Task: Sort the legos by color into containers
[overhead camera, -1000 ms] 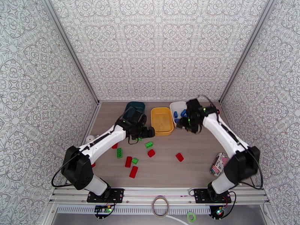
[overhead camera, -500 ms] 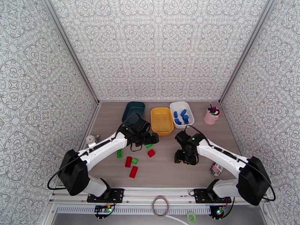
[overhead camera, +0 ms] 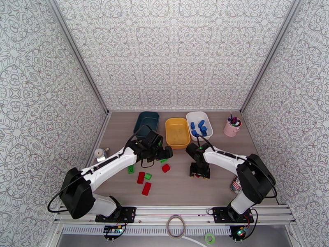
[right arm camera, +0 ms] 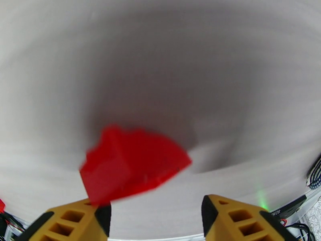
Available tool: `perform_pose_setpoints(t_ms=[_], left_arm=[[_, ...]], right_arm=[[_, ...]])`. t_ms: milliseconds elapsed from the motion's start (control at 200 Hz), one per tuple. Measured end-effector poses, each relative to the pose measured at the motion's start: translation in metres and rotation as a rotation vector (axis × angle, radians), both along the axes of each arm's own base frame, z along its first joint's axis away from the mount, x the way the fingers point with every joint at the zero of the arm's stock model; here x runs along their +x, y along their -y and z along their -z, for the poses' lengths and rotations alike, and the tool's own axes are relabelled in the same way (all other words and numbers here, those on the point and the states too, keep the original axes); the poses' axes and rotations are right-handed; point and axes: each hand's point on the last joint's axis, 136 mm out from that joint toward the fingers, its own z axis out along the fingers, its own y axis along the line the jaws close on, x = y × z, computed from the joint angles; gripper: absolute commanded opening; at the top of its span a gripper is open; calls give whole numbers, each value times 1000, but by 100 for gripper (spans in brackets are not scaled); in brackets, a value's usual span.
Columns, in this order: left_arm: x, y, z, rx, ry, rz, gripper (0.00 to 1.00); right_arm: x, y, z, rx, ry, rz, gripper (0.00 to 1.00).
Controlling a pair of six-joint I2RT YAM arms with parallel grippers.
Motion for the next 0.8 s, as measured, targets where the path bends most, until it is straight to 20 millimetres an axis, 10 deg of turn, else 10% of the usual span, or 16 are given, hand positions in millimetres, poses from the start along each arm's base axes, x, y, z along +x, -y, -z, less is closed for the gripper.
perform_pose_setpoints(t_ms=[800], left_arm=[[15, -1, 6, -4, -30, -20, 96]], right_arm=[[30, 0, 10, 103, 15, 78, 47]])
